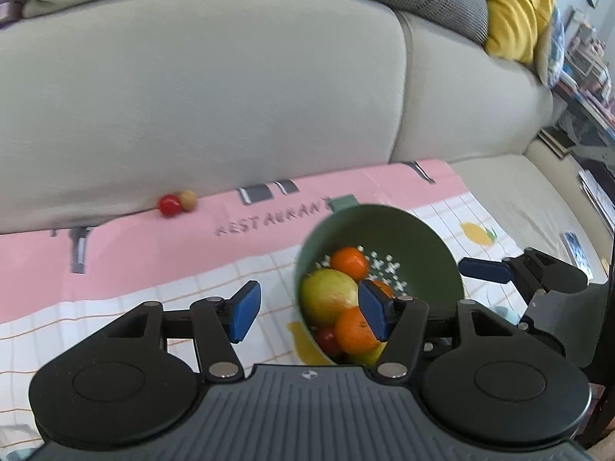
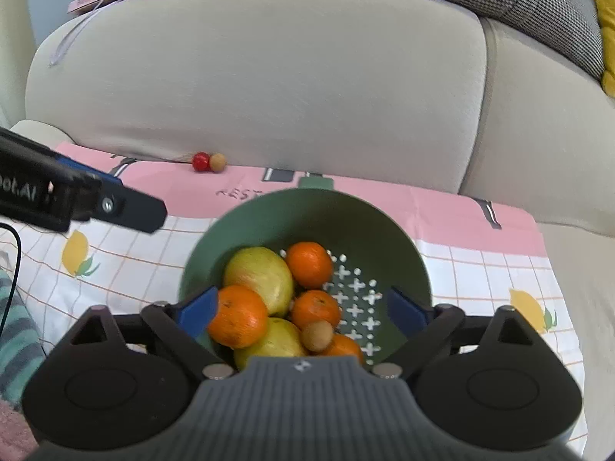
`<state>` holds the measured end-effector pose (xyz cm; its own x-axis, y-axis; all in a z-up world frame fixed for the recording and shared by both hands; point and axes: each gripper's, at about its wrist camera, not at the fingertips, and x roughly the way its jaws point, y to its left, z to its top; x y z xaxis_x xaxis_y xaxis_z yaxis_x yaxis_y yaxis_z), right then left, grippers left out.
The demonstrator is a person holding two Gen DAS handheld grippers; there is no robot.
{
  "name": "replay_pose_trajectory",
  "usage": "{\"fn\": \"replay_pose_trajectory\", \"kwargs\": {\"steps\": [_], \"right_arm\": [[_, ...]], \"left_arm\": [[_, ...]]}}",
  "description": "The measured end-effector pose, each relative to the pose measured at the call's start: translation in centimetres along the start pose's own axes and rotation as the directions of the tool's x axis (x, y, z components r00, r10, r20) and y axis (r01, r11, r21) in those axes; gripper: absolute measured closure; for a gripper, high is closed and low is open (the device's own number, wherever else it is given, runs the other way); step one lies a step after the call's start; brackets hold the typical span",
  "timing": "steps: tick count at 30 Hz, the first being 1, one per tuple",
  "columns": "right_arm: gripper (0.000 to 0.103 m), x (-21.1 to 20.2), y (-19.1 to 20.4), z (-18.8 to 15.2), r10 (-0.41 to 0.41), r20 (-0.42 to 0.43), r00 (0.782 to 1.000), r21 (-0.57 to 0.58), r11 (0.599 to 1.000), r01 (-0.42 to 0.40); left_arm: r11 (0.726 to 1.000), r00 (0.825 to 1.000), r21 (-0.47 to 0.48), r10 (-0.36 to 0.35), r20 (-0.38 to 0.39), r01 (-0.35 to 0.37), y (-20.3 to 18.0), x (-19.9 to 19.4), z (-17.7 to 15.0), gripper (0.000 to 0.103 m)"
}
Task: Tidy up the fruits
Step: 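Withdraw both tools from the colander toward the remaining tomato and kiwi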
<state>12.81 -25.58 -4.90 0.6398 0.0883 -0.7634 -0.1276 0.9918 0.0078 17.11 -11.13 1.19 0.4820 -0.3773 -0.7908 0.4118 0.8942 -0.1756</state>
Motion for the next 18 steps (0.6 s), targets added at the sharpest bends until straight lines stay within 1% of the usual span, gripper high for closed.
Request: {"fn": "replay_pose_trajectory", "kwargs": {"steps": [4, 8, 12, 18], "right_arm": [[0.006, 0.1, 1.6, 0.7, 0.016, 0.002, 1.000, -0.021, 1.000, -0.016], [0.004, 0.2, 3.5, 1.5, 0.040, 0.014, 0.999, -0.057, 0.998, -0.039], [0.004, 0.7, 5.5, 2.7, 0.058, 0.023, 0.998, -0.101, 0.993, -0.056], [0.004, 2.1, 7.8, 4.7, 0.074, 0.042, 0.996, -0.130, 0.989, -0.068]], "left_arm": [[0.999, 1.000, -0.033, 0.020, 0.020, -0.019, 1.7, -0.7, -0.4, 0.034], [0.997, 0.999, -0.068, 0.044, 0.024, -0.042, 3.5, -0.8, -1.0, 0.034], [0.992, 0.997, -0.110, 0.067, 0.037, -0.063, 5.4, -1.0, -1.3, 0.034], [0.974, 0.985, -0.188, 0.144, 0.091, -0.125, 8.6, -1.4, -1.2, 0.034]]}}
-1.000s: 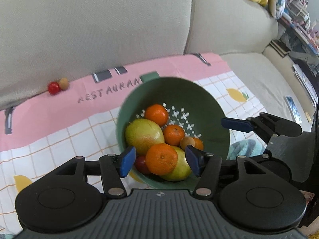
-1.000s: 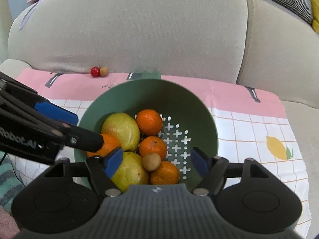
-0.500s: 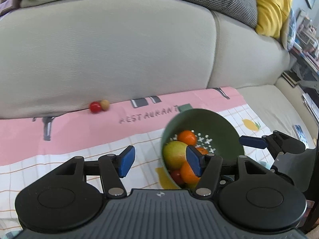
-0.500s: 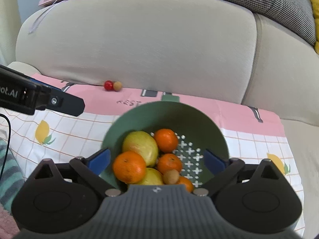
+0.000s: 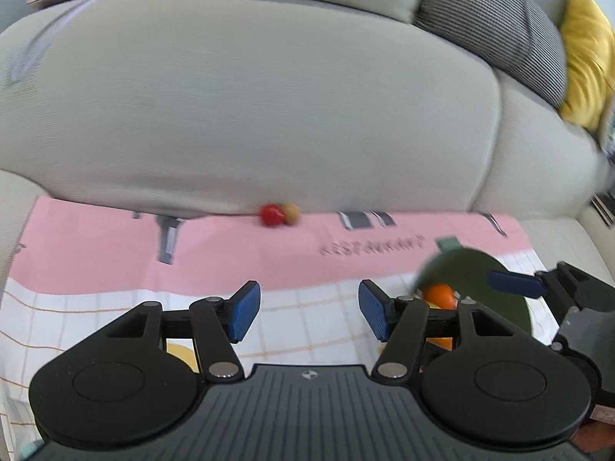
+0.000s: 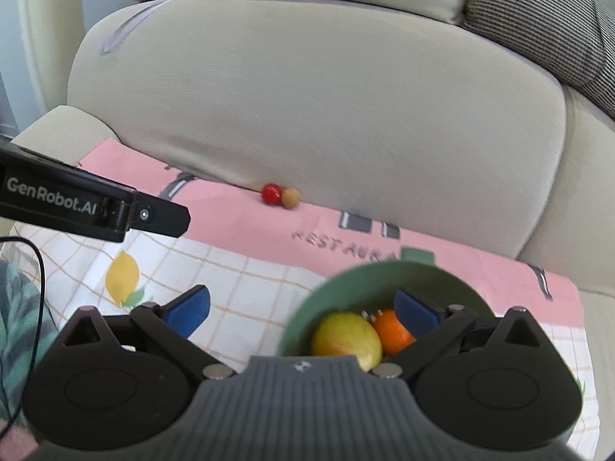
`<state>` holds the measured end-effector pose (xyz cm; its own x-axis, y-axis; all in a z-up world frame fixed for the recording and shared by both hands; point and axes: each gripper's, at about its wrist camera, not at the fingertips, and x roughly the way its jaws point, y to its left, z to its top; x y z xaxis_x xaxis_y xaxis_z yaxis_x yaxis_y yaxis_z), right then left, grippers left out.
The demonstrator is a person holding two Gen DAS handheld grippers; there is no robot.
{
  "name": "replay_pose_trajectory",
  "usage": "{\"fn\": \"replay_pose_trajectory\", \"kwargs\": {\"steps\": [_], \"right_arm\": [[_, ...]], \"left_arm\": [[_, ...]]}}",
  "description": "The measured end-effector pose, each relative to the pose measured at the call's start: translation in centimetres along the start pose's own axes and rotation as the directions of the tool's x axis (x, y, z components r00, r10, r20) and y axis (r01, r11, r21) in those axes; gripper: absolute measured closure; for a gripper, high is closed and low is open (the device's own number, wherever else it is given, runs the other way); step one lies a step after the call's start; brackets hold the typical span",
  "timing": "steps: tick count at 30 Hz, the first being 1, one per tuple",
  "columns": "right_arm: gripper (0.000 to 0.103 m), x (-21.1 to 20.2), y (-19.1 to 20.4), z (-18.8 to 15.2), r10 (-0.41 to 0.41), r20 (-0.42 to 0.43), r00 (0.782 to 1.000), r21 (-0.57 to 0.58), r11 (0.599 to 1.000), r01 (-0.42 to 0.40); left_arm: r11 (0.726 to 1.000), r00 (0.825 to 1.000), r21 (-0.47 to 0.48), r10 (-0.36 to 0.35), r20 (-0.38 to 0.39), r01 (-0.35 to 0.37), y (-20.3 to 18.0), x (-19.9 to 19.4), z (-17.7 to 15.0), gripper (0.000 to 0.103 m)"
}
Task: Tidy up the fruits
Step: 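Withdraw both tools from the colander toward the remaining tomato and kiwi, then move the left tool to the red tomato while the right tool approaches the kiwi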
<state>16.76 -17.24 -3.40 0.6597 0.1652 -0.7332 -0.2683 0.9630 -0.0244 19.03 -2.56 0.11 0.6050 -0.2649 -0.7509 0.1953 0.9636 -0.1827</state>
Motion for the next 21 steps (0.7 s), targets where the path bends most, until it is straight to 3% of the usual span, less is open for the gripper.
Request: {"fn": "replay_pose_trajectory", "kwargs": {"steps": [7, 16, 21], "right_arm": [[0.004, 2.7, 0.8, 2.1, -0.005, 0.017, 1.000, 0.008, 1.000, 0.005], [0.005, 7.2, 0.9, 4.8, -0.003, 0.040, 0.999, 0.002, 1.000, 0.003], [0.019, 10.5, 1.3, 5.8, 0.014, 0.017, 1.000, -0.050, 0.999, -0.013]], "left_arm": [[0.995, 0.996, -0.073, 0.067, 0.060, -0.063, 3.1, 0.7, 1.2, 0.034], [0.992, 0.993, -0.102, 0.087, 0.082, -0.078, 5.6, 3.3, 2.9, 0.038], [0.990, 0.996, -0.126, 0.071, 0.057, -0.063, 6.7, 5.6, 3.3, 0.044]]}}
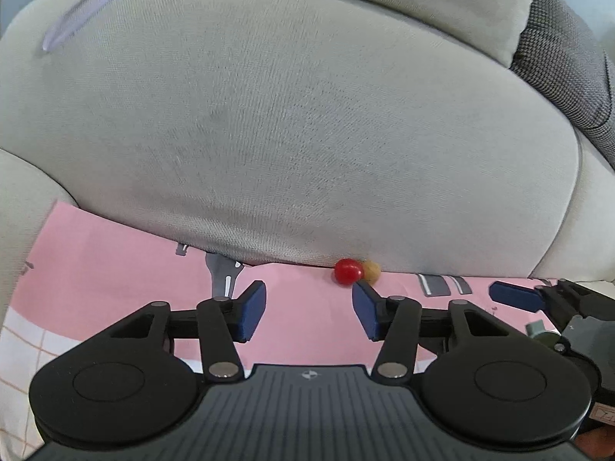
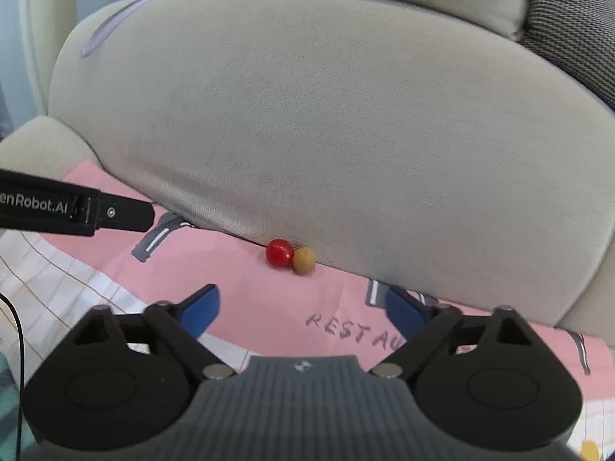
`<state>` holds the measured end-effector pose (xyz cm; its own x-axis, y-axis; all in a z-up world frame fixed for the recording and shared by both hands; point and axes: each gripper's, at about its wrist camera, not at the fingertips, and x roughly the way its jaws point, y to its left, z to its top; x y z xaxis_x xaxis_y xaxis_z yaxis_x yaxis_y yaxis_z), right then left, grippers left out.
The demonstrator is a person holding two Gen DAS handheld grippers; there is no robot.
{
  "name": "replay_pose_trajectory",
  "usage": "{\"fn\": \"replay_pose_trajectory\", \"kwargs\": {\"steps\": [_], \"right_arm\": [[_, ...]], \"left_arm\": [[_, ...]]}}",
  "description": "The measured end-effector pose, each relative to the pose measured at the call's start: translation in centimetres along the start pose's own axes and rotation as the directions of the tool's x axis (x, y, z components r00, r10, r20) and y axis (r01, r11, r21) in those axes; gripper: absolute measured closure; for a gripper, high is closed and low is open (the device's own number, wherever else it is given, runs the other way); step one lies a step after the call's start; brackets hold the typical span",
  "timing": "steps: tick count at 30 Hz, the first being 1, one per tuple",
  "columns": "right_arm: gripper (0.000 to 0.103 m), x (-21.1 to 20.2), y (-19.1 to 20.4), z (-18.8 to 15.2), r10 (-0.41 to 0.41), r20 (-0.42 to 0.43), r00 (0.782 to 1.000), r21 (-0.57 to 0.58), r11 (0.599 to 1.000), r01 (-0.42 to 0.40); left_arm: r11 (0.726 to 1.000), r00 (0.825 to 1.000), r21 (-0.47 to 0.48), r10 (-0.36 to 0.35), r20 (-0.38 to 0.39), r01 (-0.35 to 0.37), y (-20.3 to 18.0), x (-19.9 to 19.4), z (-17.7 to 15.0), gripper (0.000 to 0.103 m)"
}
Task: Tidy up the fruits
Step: 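Move the left tool to the red tomato while the right tool approaches the kiwi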
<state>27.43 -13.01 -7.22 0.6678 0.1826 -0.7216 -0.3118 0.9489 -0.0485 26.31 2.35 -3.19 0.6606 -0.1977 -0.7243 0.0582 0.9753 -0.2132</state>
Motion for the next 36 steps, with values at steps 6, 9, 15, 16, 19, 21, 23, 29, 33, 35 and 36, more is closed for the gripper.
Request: {"fn": "replay_pose_trajectory", "kwargs": {"steps": [6, 9, 15, 16, 19, 21, 23, 29, 33, 35, 36], "right_arm": [[0.033, 3.7, -0.6, 0.8, 0.030, -0.030, 0.999, 0.029, 0.999, -0.029], [0.038, 5.3, -1.1, 1.3, 0.034, -0.036, 0.999, 0.050, 0.998, -0.032], [0.046, 8.1, -1.3, 2.3, 0.050, -0.022, 0.999, 0.077, 0.996, -0.048], [0.046, 8.5, -1.3, 2.5, 0.054, -0.020, 0.998, 0.081, 0.995, -0.052], [0.049, 9.9, -1.1, 3.0, 0.071, -0.023, 0.997, 0.091, 0.994, -0.069], [0.052, 10.8, -1.0, 3.1, 0.079, -0.032, 0.996, 0.093, 0.993, -0.075], [0.056, 11.6, -1.0, 3.0, 0.078, -0.044, 0.996, 0.096, 0.993, -0.073], [0.065, 13.1, -1.4, 2.8, 0.097, -0.064, 0.993, 0.137, 0.987, -0.087], [0.070, 13.1, -1.3, 3.0, 0.111, -0.075, 0.991, 0.132, 0.986, -0.100], [0.076, 12.9, -1.6, 3.0, 0.107, -0.088, 0.990, 0.123, 0.988, -0.095], [0.078, 12.9, -1.6, 3.0, 0.101, -0.098, 0.990, 0.118, 0.989, -0.089]], "left_arm": [[0.999, 1.000, 0.038, 0.021, -0.021, -0.020, 0.6, 3.0, 0.0, 0.048], [0.999, 0.999, 0.045, 0.027, -0.036, -0.026, 1.1, 4.4, 0.0, 0.049], [1.000, 0.999, 0.028, 0.012, -0.048, -0.010, 1.6, 6.7, 0.4, 0.052], [1.000, 0.999, 0.027, 0.008, -0.049, -0.007, 1.6, 7.2, 0.5, 0.052], [0.999, 0.998, 0.038, 0.006, -0.056, -0.004, 1.6, 8.1, 0.7, 0.052], [0.999, 0.998, 0.040, 0.006, -0.061, -0.003, 1.7, 8.5, 0.7, 0.053], [0.999, 0.998, 0.039, 0.003, -0.065, -0.001, 1.8, 8.8, 0.7, 0.053], [0.999, 0.998, 0.035, -0.012, -0.069, 0.015, 1.8, 9.3, 0.4, 0.053], [0.999, 0.997, 0.040, -0.009, -0.078, 0.012, 1.7, 10.1, 0.8, 0.053], [0.999, 0.997, 0.040, -0.007, -0.082, 0.010, 1.6, 10.3, 0.7, 0.053], [0.999, 0.996, 0.041, -0.007, -0.084, 0.010, 1.6, 10.4, 0.8, 0.053]]}}
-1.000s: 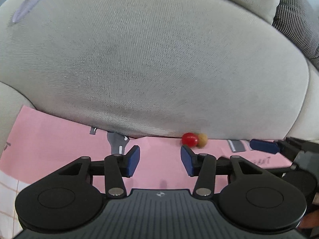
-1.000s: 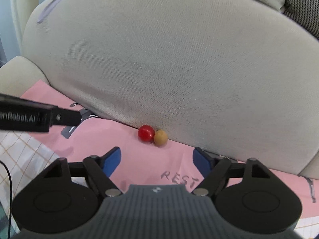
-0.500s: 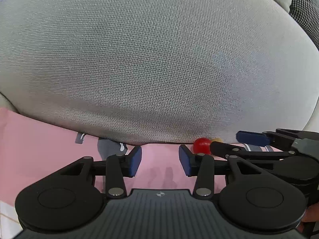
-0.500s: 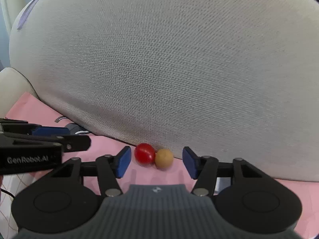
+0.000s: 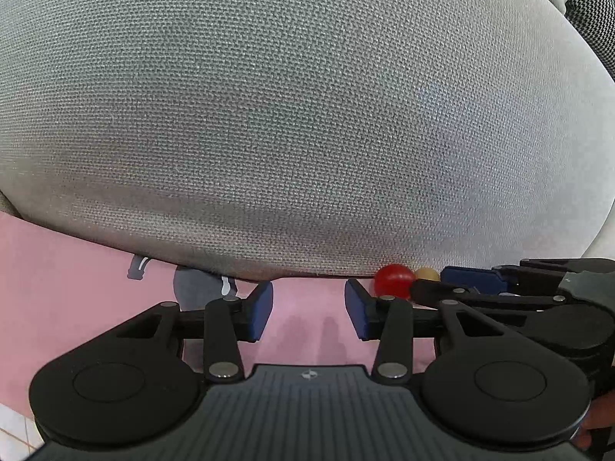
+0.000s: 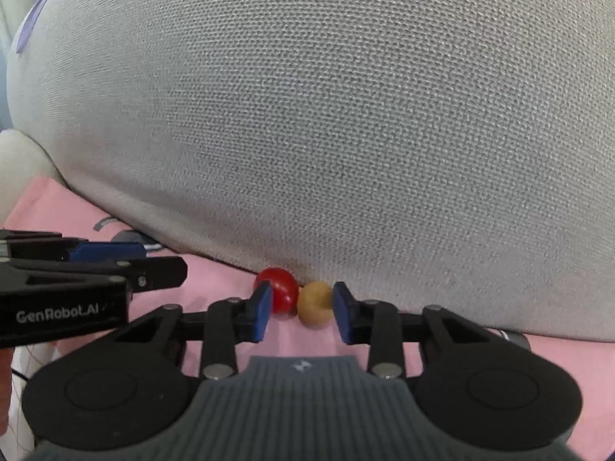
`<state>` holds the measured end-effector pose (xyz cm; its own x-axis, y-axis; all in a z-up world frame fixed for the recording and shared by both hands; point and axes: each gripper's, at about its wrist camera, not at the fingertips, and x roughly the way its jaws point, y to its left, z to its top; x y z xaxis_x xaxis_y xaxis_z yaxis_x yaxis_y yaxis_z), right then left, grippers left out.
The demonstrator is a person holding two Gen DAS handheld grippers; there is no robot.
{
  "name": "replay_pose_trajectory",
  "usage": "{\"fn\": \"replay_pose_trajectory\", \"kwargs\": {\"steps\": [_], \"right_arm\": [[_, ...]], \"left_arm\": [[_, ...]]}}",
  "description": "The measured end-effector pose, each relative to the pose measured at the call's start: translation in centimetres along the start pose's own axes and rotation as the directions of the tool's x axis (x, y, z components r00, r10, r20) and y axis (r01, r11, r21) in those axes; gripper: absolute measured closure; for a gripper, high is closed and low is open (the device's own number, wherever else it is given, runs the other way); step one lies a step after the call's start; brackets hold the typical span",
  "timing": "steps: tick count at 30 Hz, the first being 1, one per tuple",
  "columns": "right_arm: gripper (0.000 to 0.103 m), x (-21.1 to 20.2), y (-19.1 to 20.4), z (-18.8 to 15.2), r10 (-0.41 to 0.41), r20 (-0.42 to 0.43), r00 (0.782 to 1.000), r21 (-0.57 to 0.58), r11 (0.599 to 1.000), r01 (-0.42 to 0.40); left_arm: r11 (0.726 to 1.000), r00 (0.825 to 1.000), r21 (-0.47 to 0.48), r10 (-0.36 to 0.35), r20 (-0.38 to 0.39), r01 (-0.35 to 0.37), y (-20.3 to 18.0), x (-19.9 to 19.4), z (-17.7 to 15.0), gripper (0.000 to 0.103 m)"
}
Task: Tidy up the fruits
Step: 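Move the left tool to the red tomato while the right tool approaches the kiwi, then close the left tool on the tomato while the right tool grasps the kiwi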
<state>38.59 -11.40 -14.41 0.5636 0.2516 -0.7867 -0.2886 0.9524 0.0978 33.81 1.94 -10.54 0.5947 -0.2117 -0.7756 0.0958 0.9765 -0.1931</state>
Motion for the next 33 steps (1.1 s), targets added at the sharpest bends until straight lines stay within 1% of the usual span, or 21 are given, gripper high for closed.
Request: {"fn": "replay_pose_trajectory", "kwargs": {"steps": [1, 4, 5, 7, 12, 15, 17, 21, 24, 26, 27, 30, 33], "right_arm": [[0.078, -0.5, -0.6, -0.2, -0.008, -0.009, 1.000, 0.002, 1.000, 0.008], [0.078, -0.4, -1.2, -0.2, -0.006, -0.019, 1.000, 0.025, 1.000, 0.007], [0.075, -0.3, -1.3, -0.1, -0.007, -0.022, 1.000, 0.027, 1.000, 0.008], [0.074, -0.1, -1.5, 0.1, -0.010, -0.033, 0.999, 0.020, 1.000, 0.011], [0.074, 0.4, -1.6, 0.2, 0.016, -0.047, 0.999, 0.050, 0.999, -0.014], [0.083, 0.0, -2.0, 0.1, 0.019, -0.057, 0.998, 0.054, 0.998, -0.016], [0.083, -0.6, -2.3, 0.0, 0.026, -0.052, 0.998, 0.058, 0.998, -0.023], [0.083, -2.4, -3.2, -0.3, -0.005, -0.035, 0.999, 0.045, 0.999, 0.006], [0.083, -3.1, -4.1, -0.4, -0.012, -0.032, 0.999, 0.064, 0.998, 0.014], [0.083, -3.1, -4.5, -0.4, -0.032, -0.040, 0.999, 0.048, 0.998, 0.034], [0.083, -2.9, -4.7, -0.3, -0.033, -0.048, 0.998, 0.053, 0.998, 0.036], [0.083, -2.1, -5.4, -0.2, -0.024, -0.083, 0.996, 0.069, 0.997, 0.030], [0.083, -1.4, -5.9, -0.2, -0.011, -0.099, 0.995, 0.081, 0.997, 0.020]], "left_arm": [[1.000, 1.000, 0.002, 0.000, -0.002, 0.000, -0.1, 0.1, 0.0, 0.053], [1.000, 1.000, 0.007, -0.003, -0.004, 0.003, -0.3, 0.2, 0.0, 0.053], [1.000, 1.000, 0.009, -0.005, -0.004, 0.005, -0.4, 0.1, 0.0, 0.053], [1.000, 1.000, 0.014, -0.010, -0.005, 0.010, -0.7, 0.1, 0.0, 0.053], [0.999, 0.999, 0.005, -0.042, -0.020, 0.042, -1.3, 0.6, -0.1, 0.053], [0.998, 0.998, 0.002, -0.061, -0.030, 0.061, -2.1, 0.9, 0.1, 0.053], [0.997, 0.996, 0.012, -0.076, -0.036, 0.076, -3.1, 1.1, 0.2, 0.053], [0.995, 0.994, 0.038, -0.090, -0.058, 0.092, -4.2, 2.7, 0.3, 0.053], [0.994, 0.993, 0.056, -0.095, -0.070, 0.099, -5.2, 4.0, 0.5, 0.053], [0.993, 0.992, 0.063, -0.096, -0.076, 0.101, -5.8, 4.8, 0.8, 0.056], [0.993, 0.992, 0.060, -0.096, -0.079, 0.101, -6.0, 5.3, 1.0, 0.057], [0.993, 0.989, 0.037, -0.109, -0.102, 0.113, -5.9, 6.7, 1.4, 0.058], [0.990, 0.983, -0.017, -0.141, -0.120, 0.140, -5.4, 7.6, 1.8, 0.059]]}}
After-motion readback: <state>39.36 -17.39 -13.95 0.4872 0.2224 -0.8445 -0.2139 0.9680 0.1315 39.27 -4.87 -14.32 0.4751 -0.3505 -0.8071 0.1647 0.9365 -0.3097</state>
